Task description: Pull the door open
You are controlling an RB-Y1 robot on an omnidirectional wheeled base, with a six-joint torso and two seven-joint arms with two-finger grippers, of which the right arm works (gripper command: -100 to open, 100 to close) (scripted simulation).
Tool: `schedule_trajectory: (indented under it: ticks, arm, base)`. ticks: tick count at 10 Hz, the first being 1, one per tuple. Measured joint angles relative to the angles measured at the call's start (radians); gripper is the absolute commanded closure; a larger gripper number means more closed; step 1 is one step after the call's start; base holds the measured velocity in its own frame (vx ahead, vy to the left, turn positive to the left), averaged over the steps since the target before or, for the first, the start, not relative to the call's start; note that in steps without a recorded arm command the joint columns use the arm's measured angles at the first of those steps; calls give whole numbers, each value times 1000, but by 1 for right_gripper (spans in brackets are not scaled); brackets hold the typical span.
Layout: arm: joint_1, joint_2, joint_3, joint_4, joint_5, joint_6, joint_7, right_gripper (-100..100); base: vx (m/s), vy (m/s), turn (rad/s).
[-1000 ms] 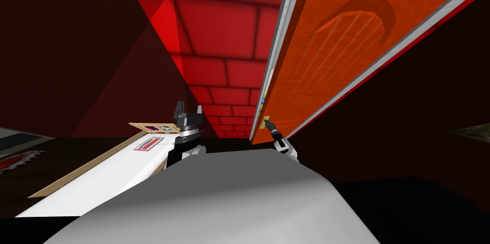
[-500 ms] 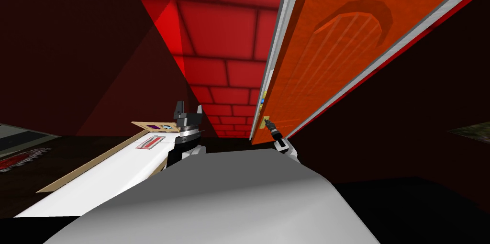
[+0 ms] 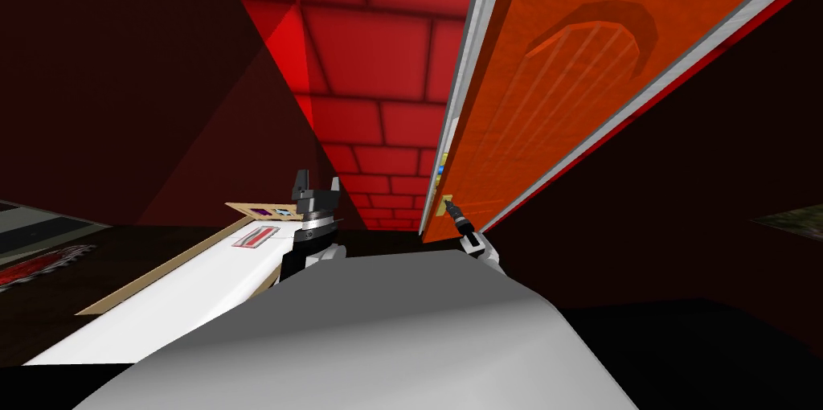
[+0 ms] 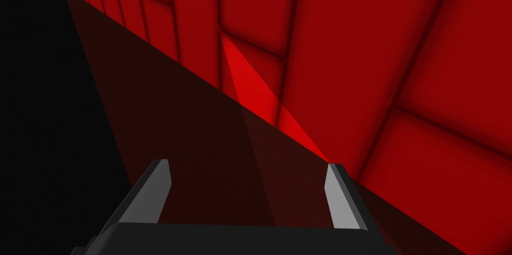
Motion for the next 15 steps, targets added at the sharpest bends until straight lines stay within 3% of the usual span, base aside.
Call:
schedule_trajectory:
  ticks: [15]
  arm:
    - [-30,-50,62,50,-116,-21,-364,100]
  base:
    - [-29,-10,24]
